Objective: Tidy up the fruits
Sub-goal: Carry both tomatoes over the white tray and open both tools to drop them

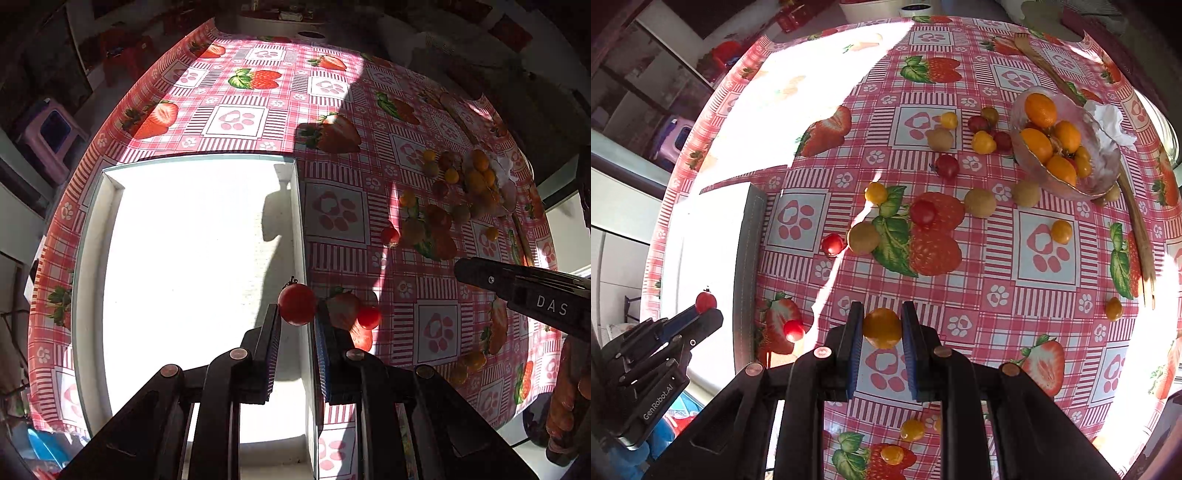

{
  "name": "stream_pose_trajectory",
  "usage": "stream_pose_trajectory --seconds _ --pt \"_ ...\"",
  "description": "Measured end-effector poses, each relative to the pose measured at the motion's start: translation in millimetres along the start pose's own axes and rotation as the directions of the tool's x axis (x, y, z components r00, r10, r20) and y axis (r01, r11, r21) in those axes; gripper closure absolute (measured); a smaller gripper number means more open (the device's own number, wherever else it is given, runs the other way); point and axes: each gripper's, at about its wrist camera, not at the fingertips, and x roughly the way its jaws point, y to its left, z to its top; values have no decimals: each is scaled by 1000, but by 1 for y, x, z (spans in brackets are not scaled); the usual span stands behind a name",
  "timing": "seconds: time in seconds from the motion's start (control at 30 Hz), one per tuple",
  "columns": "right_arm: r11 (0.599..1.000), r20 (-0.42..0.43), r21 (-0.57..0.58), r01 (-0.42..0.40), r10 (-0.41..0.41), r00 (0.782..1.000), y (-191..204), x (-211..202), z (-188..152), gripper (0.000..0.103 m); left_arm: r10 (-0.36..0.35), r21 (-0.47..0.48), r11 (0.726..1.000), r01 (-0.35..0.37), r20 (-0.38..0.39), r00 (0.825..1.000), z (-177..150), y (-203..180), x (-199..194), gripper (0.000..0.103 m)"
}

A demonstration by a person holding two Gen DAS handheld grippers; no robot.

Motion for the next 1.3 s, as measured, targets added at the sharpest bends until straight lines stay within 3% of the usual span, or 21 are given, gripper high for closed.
stream_pose_trajectory --seconds 0.4,0.57,0.73,0.8,0.83,0.87,0.9,0.93,1.03,1.13,1.3 --pt "979 -67 -156 -129 120 990 130 48 21 81 119 -68 990 -124 -73 990 -25 80 24 83" --pt "969 -128 -210 -128 103 986 165 81 20 81 139 -68 987 -145 -83 987 -33 90 30 83" --pt "969 -187 -229 -98 55 981 176 109 15 80 167 -43 984 -171 -79 983 -38 90 34 83" --pt "967 -192 -236 -91 46 980 178 113 15 80 190 -28 981 -192 -79 979 -41 86 34 75" --pt "966 -197 -239 -97 50 979 179 114 15 76 202 -23 979 -205 -78 976 -41 86 34 66" --pt "965 -206 -237 -111 62 977 180 115 15 73 209 -24 977 -211 -77 975 -40 84 35 41" --pt "965 -212 -231 -122 73 975 181 114 16 63 219 -28 975 -222 -64 974 -40 83 33 29" --pt "966 -210 -227 -123 74 975 181 112 17 51 228 -29 973 -230 -53 972 -41 83 31 29" --pt "969 -171 -200 -146 112 979 177 97 20 34 236 -19 971 -238 -75 969 -40 82 31 29" --pt "971 -132 -168 -173 151 980 169 77 23 27 233 -2 972 -234 -82 969 -38 78 27 29" --pt "984 -75 -82 -158 152 986 128 49 29 25 226 50 973 -224 -51 973 -28 54 15 29"
